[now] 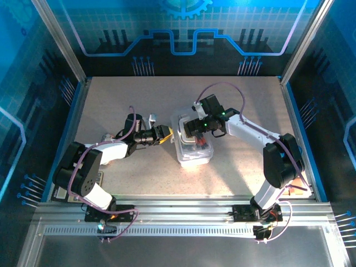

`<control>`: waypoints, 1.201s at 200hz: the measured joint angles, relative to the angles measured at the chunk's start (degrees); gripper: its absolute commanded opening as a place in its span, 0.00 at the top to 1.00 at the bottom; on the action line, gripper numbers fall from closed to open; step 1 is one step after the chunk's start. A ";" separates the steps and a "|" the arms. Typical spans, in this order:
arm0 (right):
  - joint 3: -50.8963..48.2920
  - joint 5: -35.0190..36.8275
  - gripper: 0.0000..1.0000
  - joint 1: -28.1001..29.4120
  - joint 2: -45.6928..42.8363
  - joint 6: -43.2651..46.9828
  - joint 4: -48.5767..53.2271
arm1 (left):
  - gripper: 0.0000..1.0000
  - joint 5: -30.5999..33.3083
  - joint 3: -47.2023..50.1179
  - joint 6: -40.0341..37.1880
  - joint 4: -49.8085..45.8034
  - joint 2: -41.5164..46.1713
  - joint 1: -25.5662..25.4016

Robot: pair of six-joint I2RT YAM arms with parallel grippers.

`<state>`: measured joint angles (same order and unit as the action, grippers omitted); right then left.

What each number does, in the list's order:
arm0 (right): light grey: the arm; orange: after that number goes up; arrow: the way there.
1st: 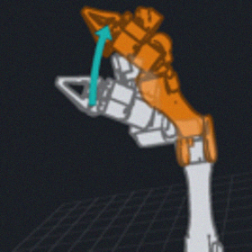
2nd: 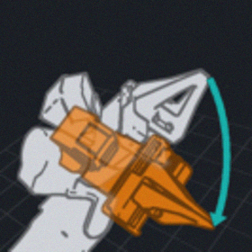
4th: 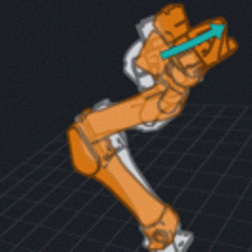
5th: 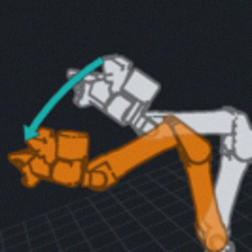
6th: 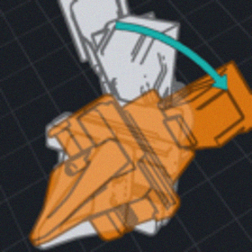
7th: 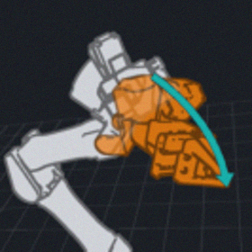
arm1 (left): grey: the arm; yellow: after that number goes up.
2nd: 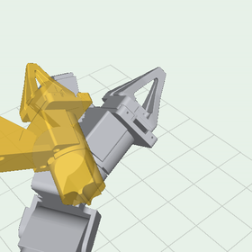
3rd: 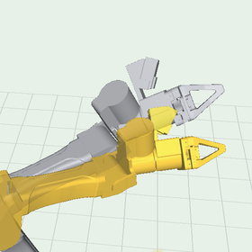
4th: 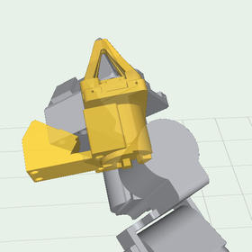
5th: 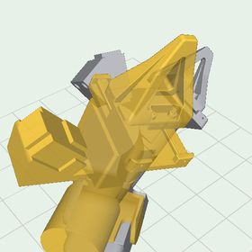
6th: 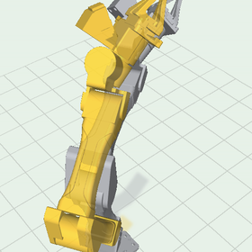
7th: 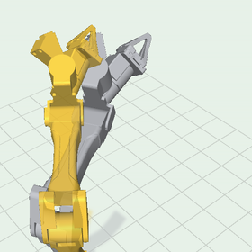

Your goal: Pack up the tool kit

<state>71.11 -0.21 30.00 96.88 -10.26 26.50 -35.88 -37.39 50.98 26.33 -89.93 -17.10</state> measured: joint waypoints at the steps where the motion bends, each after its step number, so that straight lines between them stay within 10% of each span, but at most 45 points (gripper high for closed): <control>1: 0.00 0.00 0.02 0.00 0.00 0.00 0.00 | 0.62 -0.02 0.00 0.02 0.00 -0.02 0.00; 240: -0.04 -0.22 0.01 0.00 0.11 0.00 -0.07 | 0.67 -0.66 -0.07 0.11 2.01 -3.15 0.07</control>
<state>71.07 -0.43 30.00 96.99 -10.26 26.44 -36.53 -37.45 51.09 28.34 -93.08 -17.04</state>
